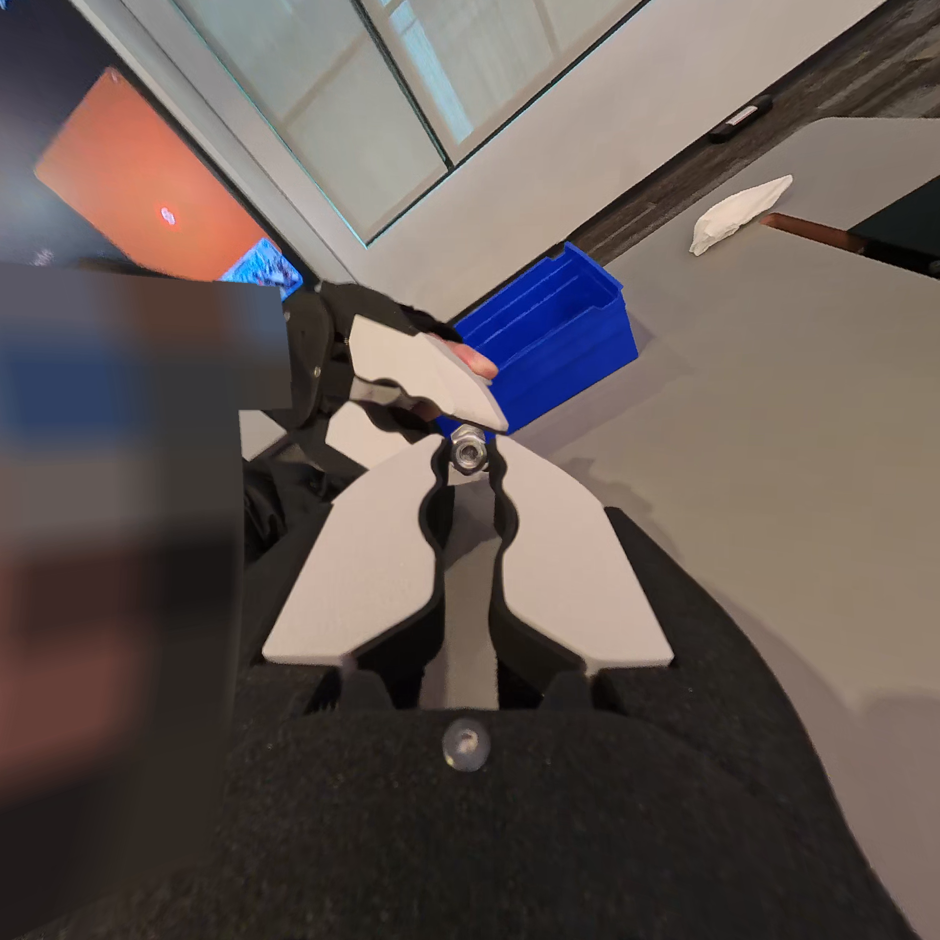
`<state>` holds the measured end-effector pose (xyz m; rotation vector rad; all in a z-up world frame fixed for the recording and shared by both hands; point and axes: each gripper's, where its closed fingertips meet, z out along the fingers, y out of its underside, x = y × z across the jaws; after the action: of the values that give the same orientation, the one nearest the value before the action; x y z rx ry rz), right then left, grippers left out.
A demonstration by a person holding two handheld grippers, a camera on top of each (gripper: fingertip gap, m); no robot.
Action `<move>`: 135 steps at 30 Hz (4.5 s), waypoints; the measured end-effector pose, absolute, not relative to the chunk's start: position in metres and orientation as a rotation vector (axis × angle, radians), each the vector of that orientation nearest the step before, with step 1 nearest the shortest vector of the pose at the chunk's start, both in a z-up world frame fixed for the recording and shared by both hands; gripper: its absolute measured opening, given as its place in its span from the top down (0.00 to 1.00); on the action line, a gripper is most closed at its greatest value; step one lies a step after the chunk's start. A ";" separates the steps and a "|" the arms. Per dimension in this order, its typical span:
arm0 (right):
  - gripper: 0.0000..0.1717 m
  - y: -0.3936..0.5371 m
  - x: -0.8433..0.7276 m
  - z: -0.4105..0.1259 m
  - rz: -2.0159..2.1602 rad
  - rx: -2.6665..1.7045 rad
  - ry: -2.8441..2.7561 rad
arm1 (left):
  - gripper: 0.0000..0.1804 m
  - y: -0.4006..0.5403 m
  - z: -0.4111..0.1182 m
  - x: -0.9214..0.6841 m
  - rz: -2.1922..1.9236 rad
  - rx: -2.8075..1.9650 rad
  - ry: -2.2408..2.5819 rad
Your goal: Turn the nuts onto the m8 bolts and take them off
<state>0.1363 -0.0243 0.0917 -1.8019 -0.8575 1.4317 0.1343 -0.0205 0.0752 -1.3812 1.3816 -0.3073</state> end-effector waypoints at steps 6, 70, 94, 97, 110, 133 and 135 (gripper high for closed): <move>0.92 -0.059 0.136 0.090 1.126 -1.388 -1.396 | 0.92 -0.058 0.076 0.135 -0.724 -1.398 1.499; 0.92 -0.004 0.152 0.085 1.208 -1.677 -0.963 | 0.92 -0.016 0.078 0.127 -0.322 -1.369 1.377; 0.95 0.052 0.142 -0.025 0.787 -1.802 -1.253 | 0.92 0.020 0.163 -0.021 -0.239 -1.378 0.797; 0.95 0.055 0.146 -0.026 0.797 -1.816 -1.233 | 0.92 0.018 0.167 -0.026 -0.251 -1.367 0.778; 0.95 0.056 0.147 -0.026 0.779 -1.824 -1.231 | 0.92 0.014 0.168 -0.014 -0.258 -1.350 0.805; 0.96 -0.015 0.138 -0.051 0.794 -1.871 -0.959 | 0.92 -0.078 0.042 0.000 -0.682 -1.458 0.821; 0.96 -0.019 0.128 -0.040 0.798 -1.884 -0.955 | 0.92 -0.082 0.037 0.000 -0.686 -1.449 0.831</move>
<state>0.1282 -0.0188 -0.0396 -1.8845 -0.9553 0.7980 0.0004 -0.0820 0.0372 -1.4492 0.8313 -0.6860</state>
